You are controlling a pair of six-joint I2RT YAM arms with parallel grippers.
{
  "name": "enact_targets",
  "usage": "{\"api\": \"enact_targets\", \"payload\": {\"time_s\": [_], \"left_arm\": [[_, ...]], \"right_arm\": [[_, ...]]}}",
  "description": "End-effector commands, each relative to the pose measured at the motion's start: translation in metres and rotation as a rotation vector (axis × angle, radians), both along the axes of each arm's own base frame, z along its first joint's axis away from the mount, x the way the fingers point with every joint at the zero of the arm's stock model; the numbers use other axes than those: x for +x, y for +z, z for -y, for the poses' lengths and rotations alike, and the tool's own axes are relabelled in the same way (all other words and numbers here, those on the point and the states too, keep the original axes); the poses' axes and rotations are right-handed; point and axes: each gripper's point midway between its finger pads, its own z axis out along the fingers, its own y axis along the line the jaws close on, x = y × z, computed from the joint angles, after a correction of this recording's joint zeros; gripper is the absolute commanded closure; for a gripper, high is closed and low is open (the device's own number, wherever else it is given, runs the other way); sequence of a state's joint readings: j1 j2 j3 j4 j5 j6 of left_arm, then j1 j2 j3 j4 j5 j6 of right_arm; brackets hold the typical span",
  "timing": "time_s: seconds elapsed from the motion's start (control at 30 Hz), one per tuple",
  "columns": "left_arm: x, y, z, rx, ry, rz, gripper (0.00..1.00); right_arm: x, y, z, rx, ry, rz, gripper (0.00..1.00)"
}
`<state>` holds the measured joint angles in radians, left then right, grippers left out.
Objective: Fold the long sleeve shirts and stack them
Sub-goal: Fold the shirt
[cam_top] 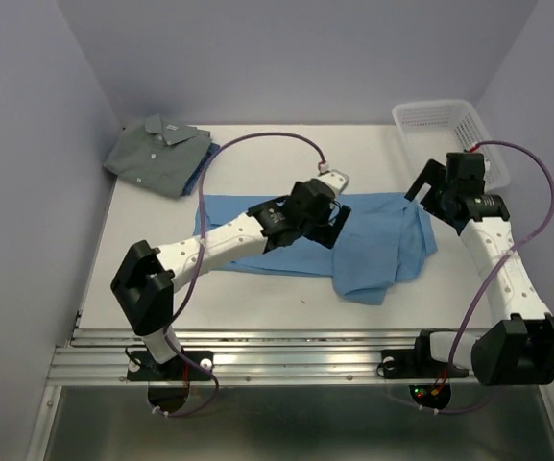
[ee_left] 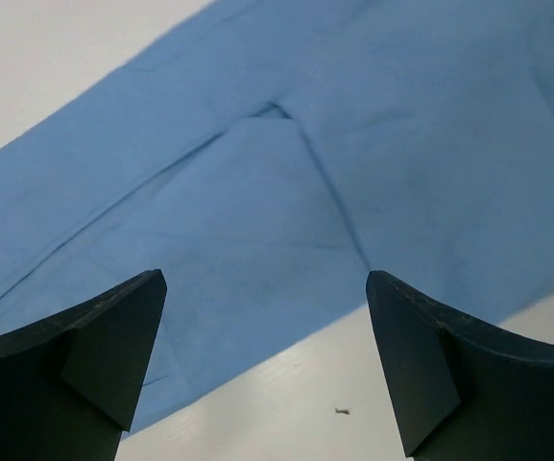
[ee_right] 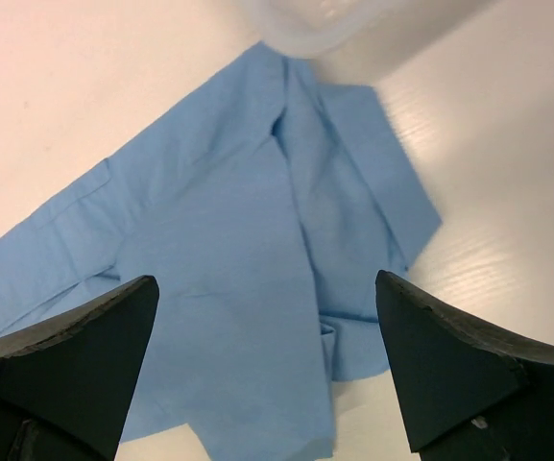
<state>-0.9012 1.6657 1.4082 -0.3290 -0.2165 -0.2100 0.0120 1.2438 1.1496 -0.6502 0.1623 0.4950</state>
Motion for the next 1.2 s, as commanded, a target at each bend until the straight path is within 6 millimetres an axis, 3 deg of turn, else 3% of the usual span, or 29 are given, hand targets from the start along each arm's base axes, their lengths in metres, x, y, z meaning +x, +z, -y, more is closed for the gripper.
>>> {"api": "enact_targets", "payload": {"time_s": [0.0, 0.03, 0.13, 0.17, 0.2, 0.4, 0.67, 0.93, 1.03, 1.17], "left_arm": [[-0.052, 0.004, 0.068, 0.015, -0.311, 0.084, 0.01], [-0.071, 0.002, 0.094, 0.008, -0.387, 0.088, 0.01], [-0.099, -0.002, 0.128, -0.005, -0.503, 0.075, 0.01], [-0.105, -0.015, 0.137, 0.019, -0.534, 0.062, 0.01], [-0.109, -0.012, 0.144, 0.041, -0.572, 0.088, 0.01], [-0.152, -0.036, 0.169, 0.076, -0.723, 0.052, 0.01], [-0.150, -0.078, 0.182, 0.122, -0.689, -0.009, 0.01], [-0.184, -0.097, 0.193, 0.121, -0.824, -0.080, 0.01], [-0.179, -0.108, 0.195, 0.137, -0.807, -0.072, 0.01], [-0.171, -0.143, 0.191, 0.224, -0.755, -0.105, 0.11]], "right_arm": [[-0.028, 0.000, 0.024, -0.028, -0.107, -0.031, 0.00], [-0.034, -0.001, 0.028, -0.033, -0.123, -0.036, 0.00], [-0.043, 0.004, 0.032, -0.047, -0.121, -0.023, 0.00], [-0.045, 0.003, 0.032, -0.052, -0.116, -0.026, 0.00], [-0.047, 0.002, 0.036, -0.061, -0.126, -0.030, 0.00], [-0.050, -0.009, 0.037, -0.068, -0.102, -0.072, 0.00], [-0.046, -0.011, 0.033, -0.061, -0.069, -0.087, 0.00], [-0.048, -0.011, 0.033, -0.063, -0.068, -0.082, 0.00], [-0.049, -0.010, 0.033, -0.064, -0.067, -0.077, 0.00], [-0.050, -0.010, 0.032, -0.061, -0.063, -0.076, 0.00]]}}
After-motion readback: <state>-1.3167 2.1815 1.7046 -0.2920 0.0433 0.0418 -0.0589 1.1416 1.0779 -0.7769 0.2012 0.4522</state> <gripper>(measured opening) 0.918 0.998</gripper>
